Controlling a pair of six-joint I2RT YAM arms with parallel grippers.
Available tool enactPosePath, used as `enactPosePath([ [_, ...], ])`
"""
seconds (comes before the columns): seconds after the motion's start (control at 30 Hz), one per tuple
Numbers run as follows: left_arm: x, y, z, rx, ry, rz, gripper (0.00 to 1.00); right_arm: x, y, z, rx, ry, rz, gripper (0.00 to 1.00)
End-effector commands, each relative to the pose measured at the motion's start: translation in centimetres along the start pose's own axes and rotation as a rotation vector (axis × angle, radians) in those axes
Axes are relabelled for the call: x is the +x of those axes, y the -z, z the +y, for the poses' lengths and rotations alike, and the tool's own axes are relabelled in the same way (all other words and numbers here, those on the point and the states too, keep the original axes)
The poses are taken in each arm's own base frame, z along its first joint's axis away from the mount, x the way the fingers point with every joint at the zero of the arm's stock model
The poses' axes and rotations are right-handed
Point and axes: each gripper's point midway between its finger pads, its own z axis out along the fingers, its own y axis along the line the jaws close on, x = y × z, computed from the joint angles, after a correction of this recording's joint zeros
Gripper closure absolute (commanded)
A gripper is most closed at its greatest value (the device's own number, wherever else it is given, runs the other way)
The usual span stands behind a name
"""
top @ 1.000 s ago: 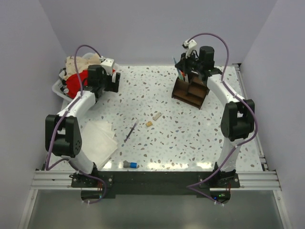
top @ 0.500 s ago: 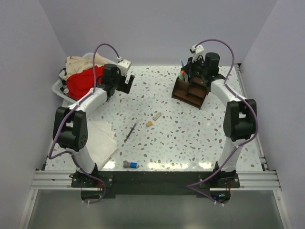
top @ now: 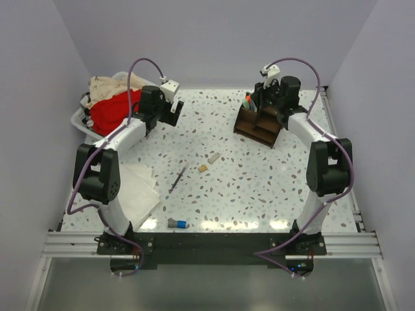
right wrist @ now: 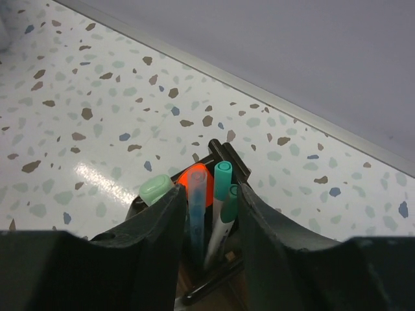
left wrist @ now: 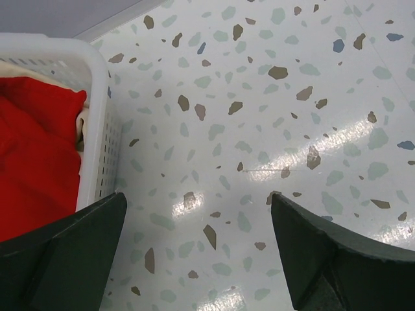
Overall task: Sort the stationery into containers
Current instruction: Place the pen in the storage box, then pick up the pen from the center of the board.
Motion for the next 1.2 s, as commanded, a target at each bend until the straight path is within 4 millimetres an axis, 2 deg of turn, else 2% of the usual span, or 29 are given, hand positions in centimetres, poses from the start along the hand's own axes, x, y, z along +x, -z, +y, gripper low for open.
enactPosePath([
  [0.0,-2.0,1.0,0.2,-0.015,-0.022,-0.051,0.02,-5.0,2.2,-0.9,0.066,0.056,-0.114,0.57],
  [0.07,-2.1,1.2,0.4,-0.021,-0.022,-0.056,0.01,-5.7,2.7,-0.8,0.070,0.058,-0.119,0.57],
  [0.13,-1.9,1.8,0.1,0.003,-0.060,-0.040,0.01,-7.2,4.0,-0.5,0.070,0.061,-0.137,0.57],
  [0.2,-2.0,2.5,-1.1,0.083,-0.120,-0.037,0.01,-9.3,5.8,0.2,0.057,0.074,-0.171,0.56],
  [0.23,-0.3,3.0,-2.0,0.153,-0.190,0.028,0.01,-9.2,6.4,1.3,0.007,0.077,-0.162,0.55],
  [0.27,0.3,3.4,-3.5,0.247,-0.215,0.046,0.03,-9.2,6.9,2.2,-0.032,0.079,-0.159,0.54],
  [0.3,0.6,3.3,-4.1,0.278,-0.228,0.079,0.03,-9.1,7.4,3.2,-0.069,0.089,-0.153,0.52],
  [0.33,2.5,3.8,-4.6,0.307,-0.222,0.164,0.05,-8.4,8.2,5.0,-0.146,0.095,-0.127,0.50],
  [0.37,3.1,4.0,-4.7,0.318,-0.214,0.201,0.05,-7.7,8.4,6.9,-0.207,0.122,-0.101,0.47],
  [0.4,3.6,4.1,-4.8,0.325,-0.209,0.232,0.05,-6.8,8.6,8.3,-0.265,0.229,-0.072,0.46],
  [0.43,4.2,4.4,-4.3,0.294,-0.190,0.261,0.07,-4.4,9.4,10.5,-0.353,0.259,0.027,0.46],
  [0.47,4.4,4.5,-3.9,0.262,-0.177,0.264,0.08,-3.2,9.7,13.9,-0.448,0.340,0.069,0.46],
  [0.5,5.1,5.3,-3.2,0.235,-0.159,0.266,0.08,-2.0,10.0,15.2,-0.514,0.505,0.091,0.45],
  [0.53,4.7,5.5,-2.4,0.199,-0.130,0.237,0.08,0.3,11.1,16.8,-0.590,0.541,0.178,0.45],
  [0.57,4.9,5.8,-1.5,0.172,-0.101,0.230,0.08,1.2,11.6,19.2,-0.662,0.606,0.194,0.44],
  [0.63,5.6,6.6,2.1,0.075,0.009,0.229,0.07,2.7,12.5,21.0,-0.768,0.732,0.227,0.44],
  [0.67,5.8,6.9,3.5,0.043,0.052,0.222,0.07,3.8,12.6,22.9,-0.835,0.786,0.244,0.44],
  [0.7,6.4,7.7,6.1,-0.011,0.104,0.219,0.07,4.4,12.4,23.6,-0.885,0.870,0.237,0.44],
  [0.73,6.4,8.0,7.2,-0.044,0.130,0.209,0.06,4.5,12.7,24.3,-0.929,0.901,0.249,0.44],
  [0.77,6.3,8.3,7.5,-0.054,0.134,0.198,0.06,6.0,12.2,25.6,-0.992,0.932,0.277,0.43],
  [0.8,6.6,9.2,8.7,-0.085,0.154,0.186,0.06,6.3,11.8,26.1,-1.027,0.989,0.271,0.43],
  [0.83,6.1,9.5,9.0,-0.095,0.144,0.160,0.05,5.9,11.6,26.6,-1.056,1.016,0.274,0.43],
  [0.87,6.0,9.8,9.0,-0.102,0.143,0.146,0.05,6.6,11.5,27.7,-1.108,1.044,0.288,0.43],
  [0.9,5.8,10.5,8.9,-0.105,0.143,0.129,0.05,8.5,10.5,28.2,-1.163,1.078,0.330,0.42],
  [0.97,5.5,11.1,8.9,-0.122,0.174,0.111,0.05,8.8,10.3,29.9,-1.239,1.126,0.371,0.42],
  [1.0,5.2,11.8,8.9,-0.131,0.187,0.093,0.05,10.9,9.5,30.4,-1.294,1.129,0.419,0.42],
  [1.03,5.1,12.3,9.0,-0.140,0.214,0.080,0.05,10.1,9.4,31.0,-1.315,1.148,0.416,0.42],
  [1.1,4.4,14.0,9.2,-0.158,0.232,0.042,0.05,10.9,9.0,32.6,-1.365,1.180,0.409,0.42],
  [1.17,4.8,15.0,9.1,-0.163,0.248,0.032,0.05,11.8,9.0,34.3,-1.409,1.221,0.384,0.43],
])
